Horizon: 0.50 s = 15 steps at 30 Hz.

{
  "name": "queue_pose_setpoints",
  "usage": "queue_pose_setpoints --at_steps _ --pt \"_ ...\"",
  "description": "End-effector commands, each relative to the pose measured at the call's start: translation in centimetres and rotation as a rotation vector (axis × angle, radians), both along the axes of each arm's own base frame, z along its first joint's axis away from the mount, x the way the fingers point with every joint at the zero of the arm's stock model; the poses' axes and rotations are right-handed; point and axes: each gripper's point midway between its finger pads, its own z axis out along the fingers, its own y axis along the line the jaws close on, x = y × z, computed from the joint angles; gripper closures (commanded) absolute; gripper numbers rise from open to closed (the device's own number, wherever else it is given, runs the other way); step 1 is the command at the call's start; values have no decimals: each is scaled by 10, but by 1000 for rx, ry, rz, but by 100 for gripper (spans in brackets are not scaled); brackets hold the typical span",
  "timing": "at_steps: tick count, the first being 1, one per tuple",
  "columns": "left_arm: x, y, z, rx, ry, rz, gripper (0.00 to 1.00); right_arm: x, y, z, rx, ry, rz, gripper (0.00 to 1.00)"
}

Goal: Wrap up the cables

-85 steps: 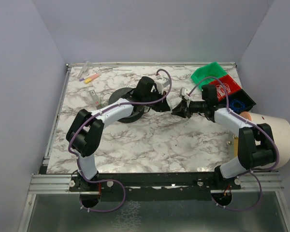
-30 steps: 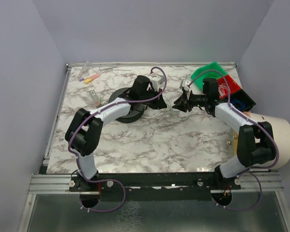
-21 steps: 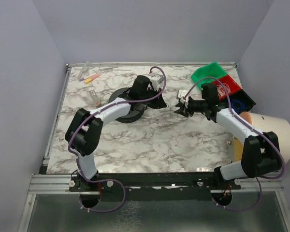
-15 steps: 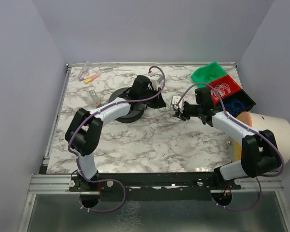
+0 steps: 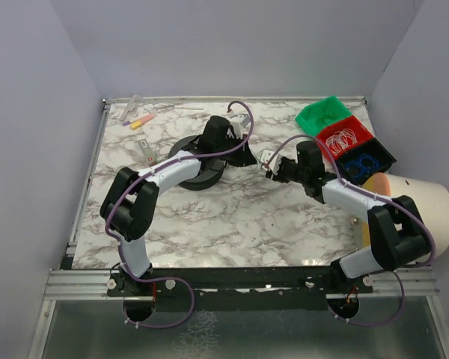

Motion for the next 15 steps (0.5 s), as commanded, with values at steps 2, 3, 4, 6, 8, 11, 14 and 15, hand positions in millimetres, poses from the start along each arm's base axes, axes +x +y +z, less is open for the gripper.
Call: queue_pose_setpoints --at_steps 2,3,4,6,8,11,14,15 --pt "-5 -1 -3 -24 15 -23 100 2 5 11 47 -65 -3 58" --pt "-5 -2 -3 -24 16 -24 100 -1 7 14 53 -81 17 57" --pt "-5 -2 -3 -24 15 -25 100 -4 8 17 58 -98 34 57" --pt "-5 -1 -3 -22 13 -25 100 -14 12 22 71 -111 89 57" --pt "-3 0 -3 -17 9 -21 100 -23 16 25 78 -115 137 57" --pt "0 2 -6 -15 15 -12 100 -29 17 29 91 -118 172 56" --pt "1 2 -8 -12 19 -9 100 -28 16 27 88 -117 166 56" --pt "1 2 -8 -14 20 -11 100 -27 16 26 85 -117 164 56"
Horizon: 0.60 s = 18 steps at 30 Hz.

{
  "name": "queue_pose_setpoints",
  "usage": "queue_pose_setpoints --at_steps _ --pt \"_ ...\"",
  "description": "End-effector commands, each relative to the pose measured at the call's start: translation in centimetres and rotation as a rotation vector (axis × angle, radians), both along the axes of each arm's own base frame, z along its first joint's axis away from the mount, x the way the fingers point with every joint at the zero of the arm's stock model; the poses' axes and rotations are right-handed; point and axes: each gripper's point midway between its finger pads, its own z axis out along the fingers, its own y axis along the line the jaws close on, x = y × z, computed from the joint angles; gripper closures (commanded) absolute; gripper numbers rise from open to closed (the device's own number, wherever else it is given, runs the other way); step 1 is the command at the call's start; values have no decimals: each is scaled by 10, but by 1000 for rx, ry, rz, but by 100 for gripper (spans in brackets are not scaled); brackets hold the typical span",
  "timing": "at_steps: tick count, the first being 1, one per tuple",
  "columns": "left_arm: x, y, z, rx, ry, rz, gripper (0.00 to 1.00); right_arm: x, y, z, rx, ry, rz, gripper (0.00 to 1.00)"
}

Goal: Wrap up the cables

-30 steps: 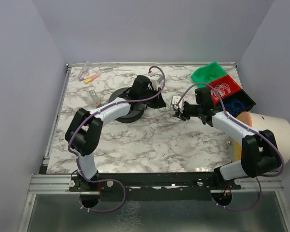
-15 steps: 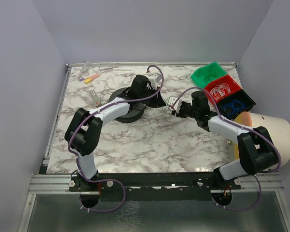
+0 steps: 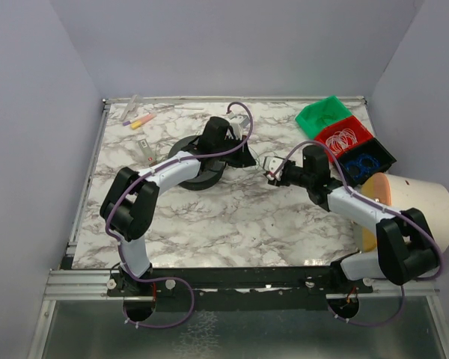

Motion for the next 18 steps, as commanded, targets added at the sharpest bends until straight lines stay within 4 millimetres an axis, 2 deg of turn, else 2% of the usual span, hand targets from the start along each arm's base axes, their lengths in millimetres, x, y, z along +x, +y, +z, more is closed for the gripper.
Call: queue_pose_setpoints --at_steps 1,7,13,17,18 --pt "2 -1 -3 -13 8 -10 100 -4 4 2 10 -21 45 56" --pt "0 -4 1 -34 16 -25 100 7 2 -15 -20 29 -1 56" --pt "-4 -7 4 -53 24 -38 100 24 -4 -13 10 33 -103 58" --pt "-6 -7 0 -51 32 -42 100 26 0 -8 47 56 -111 70" --pt "-6 -7 0 -51 33 -42 100 25 2 -8 50 64 -104 79"
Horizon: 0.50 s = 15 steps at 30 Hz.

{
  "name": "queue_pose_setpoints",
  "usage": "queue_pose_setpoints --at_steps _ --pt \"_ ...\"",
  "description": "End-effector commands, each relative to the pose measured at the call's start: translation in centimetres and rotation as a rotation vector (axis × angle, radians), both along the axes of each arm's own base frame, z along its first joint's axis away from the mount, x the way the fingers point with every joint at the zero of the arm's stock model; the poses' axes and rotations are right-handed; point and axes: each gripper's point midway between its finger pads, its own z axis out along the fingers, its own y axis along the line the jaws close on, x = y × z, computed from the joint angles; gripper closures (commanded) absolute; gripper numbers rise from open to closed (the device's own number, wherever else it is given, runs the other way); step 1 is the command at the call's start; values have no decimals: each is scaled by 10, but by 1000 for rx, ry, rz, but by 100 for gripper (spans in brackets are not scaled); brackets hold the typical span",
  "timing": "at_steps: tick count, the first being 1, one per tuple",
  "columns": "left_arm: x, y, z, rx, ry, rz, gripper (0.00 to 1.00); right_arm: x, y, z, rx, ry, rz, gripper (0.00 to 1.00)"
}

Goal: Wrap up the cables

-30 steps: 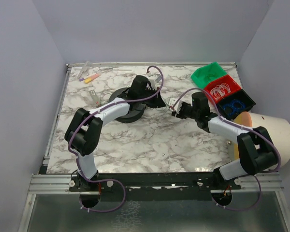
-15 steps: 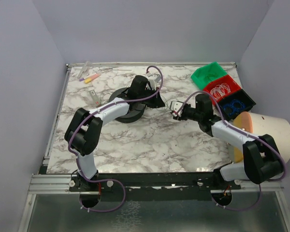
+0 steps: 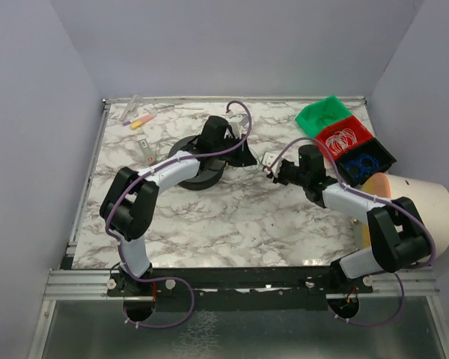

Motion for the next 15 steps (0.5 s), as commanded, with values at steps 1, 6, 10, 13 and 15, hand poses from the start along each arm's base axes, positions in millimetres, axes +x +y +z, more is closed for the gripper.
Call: queue_pose_setpoints --at_steps 1,6,10,13,15 --pt "-3 -4 -6 -17 19 -23 100 12 7 18 61 -7 -31 88" --pt "-6 -8 -9 -17 24 -30 100 5 17 16 94 51 2 100" --pt "-5 -8 -11 -7 16 -29 100 2 24 27 176 101 -10 99" --pt "-5 -7 -14 6 8 -25 100 3 28 35 239 146 -35 99" --pt "-7 -8 -15 10 6 -29 100 7 29 39 269 169 -66 100"
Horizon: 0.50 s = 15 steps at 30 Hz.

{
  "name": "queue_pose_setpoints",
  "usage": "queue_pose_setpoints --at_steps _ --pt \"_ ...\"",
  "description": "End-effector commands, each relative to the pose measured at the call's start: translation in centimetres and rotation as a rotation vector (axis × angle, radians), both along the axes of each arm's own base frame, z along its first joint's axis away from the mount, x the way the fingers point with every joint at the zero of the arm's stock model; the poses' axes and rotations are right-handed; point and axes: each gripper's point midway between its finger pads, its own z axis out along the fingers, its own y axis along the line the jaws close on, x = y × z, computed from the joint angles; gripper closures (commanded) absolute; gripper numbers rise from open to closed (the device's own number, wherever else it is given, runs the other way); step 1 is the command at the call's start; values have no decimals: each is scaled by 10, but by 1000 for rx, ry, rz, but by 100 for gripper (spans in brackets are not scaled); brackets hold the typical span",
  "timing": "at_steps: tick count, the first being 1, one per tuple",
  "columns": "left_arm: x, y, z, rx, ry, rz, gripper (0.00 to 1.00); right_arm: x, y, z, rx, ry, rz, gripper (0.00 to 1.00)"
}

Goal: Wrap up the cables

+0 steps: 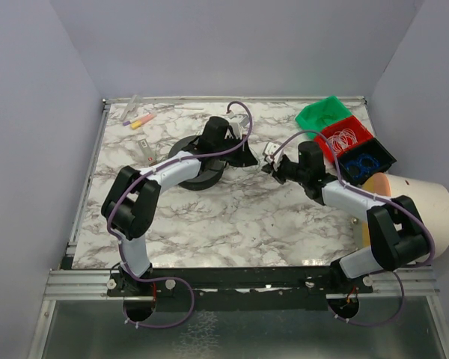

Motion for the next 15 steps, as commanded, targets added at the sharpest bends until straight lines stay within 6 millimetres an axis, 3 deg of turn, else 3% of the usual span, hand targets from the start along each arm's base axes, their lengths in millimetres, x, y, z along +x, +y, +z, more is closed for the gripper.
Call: queue_pose_setpoints --at_steps 1,6,15 --pt "-9 -6 -11 17 4 -34 100 11 16 28 132 39 -38 100" --pt "-14 -11 -13 19 7 -52 100 20 12 24 138 75 -106 100" --pt "-20 -20 -11 21 -1 -91 100 20 15 22 97 75 -71 99"
